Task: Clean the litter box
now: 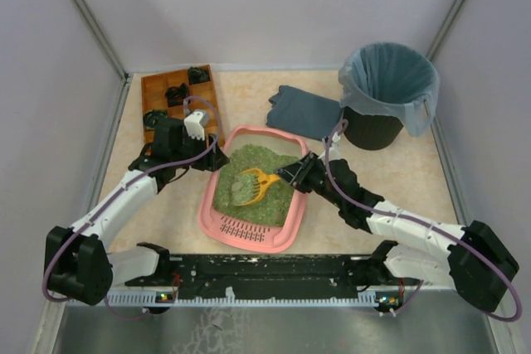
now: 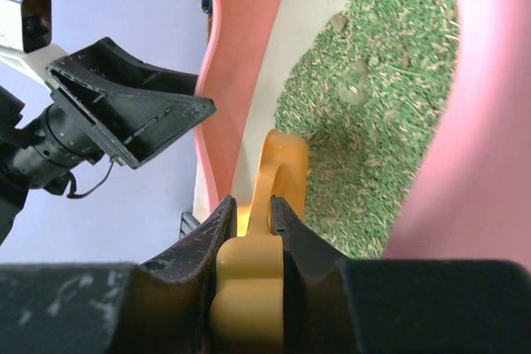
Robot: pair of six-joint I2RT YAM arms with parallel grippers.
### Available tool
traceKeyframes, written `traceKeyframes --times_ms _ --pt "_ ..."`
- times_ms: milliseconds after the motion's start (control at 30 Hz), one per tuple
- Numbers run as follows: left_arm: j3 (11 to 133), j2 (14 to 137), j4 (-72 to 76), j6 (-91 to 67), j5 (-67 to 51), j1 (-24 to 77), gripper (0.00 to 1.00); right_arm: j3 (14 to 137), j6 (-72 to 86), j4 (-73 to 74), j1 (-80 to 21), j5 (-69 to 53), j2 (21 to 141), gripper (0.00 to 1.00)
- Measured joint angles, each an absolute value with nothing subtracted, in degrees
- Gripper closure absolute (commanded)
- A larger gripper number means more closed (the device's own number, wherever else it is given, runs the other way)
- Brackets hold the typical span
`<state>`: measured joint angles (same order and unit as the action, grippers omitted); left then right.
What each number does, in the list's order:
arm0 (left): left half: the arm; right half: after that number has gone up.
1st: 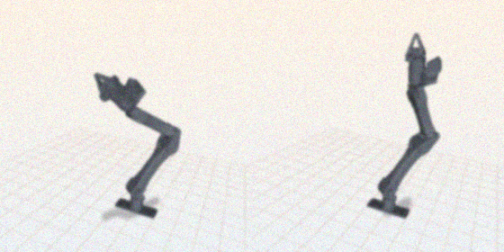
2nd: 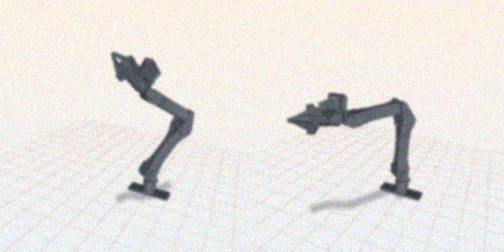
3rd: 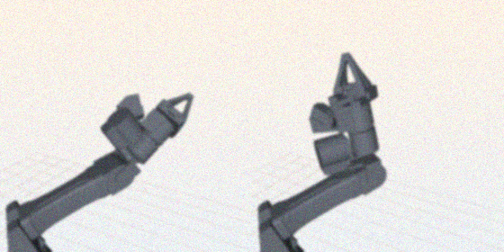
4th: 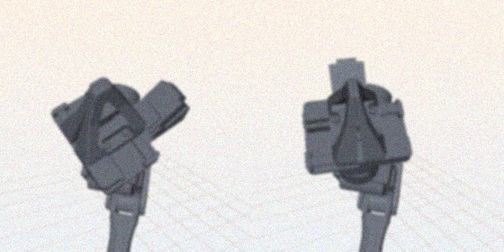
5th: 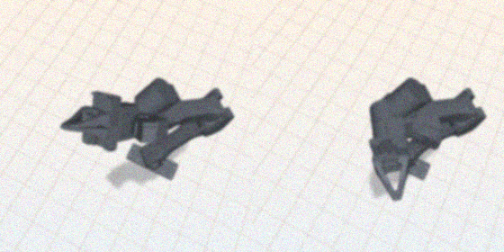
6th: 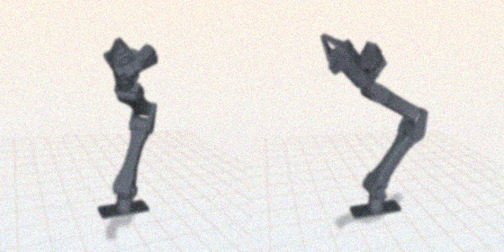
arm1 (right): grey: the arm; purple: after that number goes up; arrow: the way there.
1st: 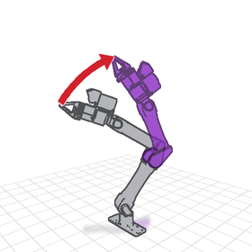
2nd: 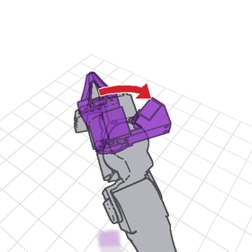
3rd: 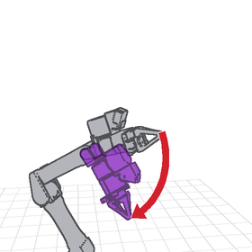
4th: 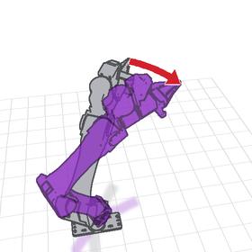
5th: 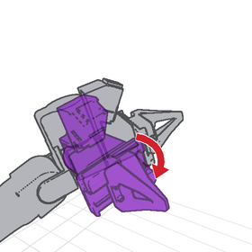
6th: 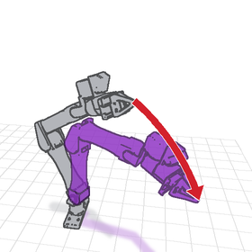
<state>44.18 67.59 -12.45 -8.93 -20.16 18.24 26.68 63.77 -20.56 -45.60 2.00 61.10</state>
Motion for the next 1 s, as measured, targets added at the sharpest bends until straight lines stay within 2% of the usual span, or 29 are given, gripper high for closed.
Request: traceKeyframes --times_ms 600,1000 --pt "44.18 66.24 -11.92 -8.95 -19.51 18.22 0.38 3.97 75.59 -35.62 -40.69 3.25 38.39 1.00" --pt "44.18 66.24 -11.88 -8.95 -19.49 18.24 0.39 2.22 79.18 -38.92 -38.39 2.55 36.75 1.00"
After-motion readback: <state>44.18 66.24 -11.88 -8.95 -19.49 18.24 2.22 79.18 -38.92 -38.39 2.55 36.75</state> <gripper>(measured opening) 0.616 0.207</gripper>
